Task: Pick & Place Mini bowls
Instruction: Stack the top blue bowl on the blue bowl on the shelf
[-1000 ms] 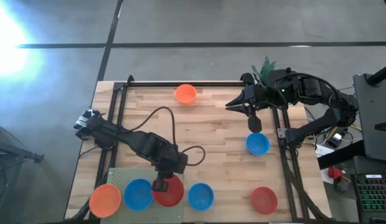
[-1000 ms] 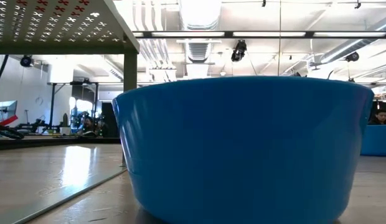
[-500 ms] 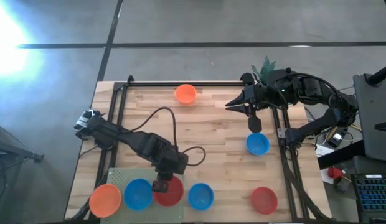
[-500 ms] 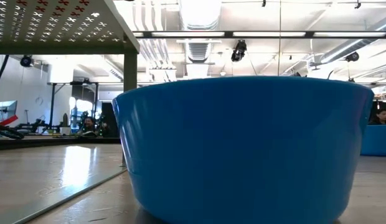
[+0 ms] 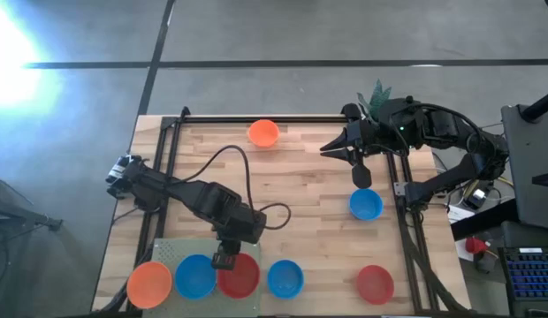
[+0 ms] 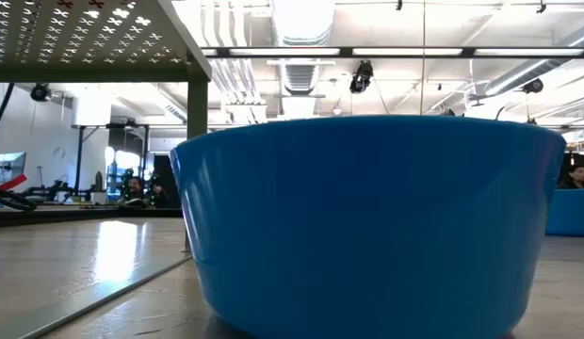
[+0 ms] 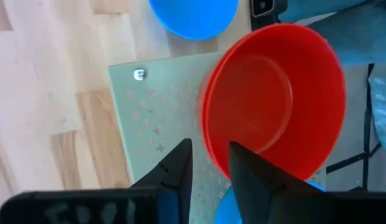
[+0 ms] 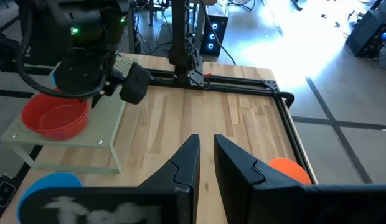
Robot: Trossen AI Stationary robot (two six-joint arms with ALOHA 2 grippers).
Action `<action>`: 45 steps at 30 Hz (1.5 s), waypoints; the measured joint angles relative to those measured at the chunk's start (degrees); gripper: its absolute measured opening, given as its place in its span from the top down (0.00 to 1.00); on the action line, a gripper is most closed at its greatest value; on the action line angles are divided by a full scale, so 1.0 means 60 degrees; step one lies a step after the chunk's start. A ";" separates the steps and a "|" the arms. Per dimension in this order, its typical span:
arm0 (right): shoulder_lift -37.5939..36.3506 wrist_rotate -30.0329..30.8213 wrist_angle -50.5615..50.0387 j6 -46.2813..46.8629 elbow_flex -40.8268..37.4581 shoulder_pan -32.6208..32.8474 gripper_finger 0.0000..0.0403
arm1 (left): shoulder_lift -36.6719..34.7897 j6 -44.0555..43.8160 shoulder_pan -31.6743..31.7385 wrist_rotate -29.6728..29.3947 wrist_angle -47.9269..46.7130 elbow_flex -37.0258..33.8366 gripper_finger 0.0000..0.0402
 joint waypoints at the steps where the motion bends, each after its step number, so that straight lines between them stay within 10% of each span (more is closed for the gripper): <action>1: 0.0000 0.0000 0.0000 0.0003 0.0000 0.0000 0.89 | 0.0000 -0.0007 0.0033 -0.0003 -0.0081 0.0057 0.77; 9: 0.0000 0.0000 0.0000 0.0000 0.0000 0.0000 0.89 | -0.0182 -0.0170 0.0323 -0.0217 -0.0358 0.0440 0.77; 28: 0.0004 0.0018 -0.0025 0.0403 0.0000 -0.0026 0.89 | -0.1133 -0.0575 0.1807 -0.4565 -0.1076 0.0422 0.77; 45: 0.0706 0.0018 -0.4705 0.6220 -0.0269 -0.0044 0.89 | -0.1216 -0.0170 0.2346 -0.6408 -0.1104 0.0390 0.77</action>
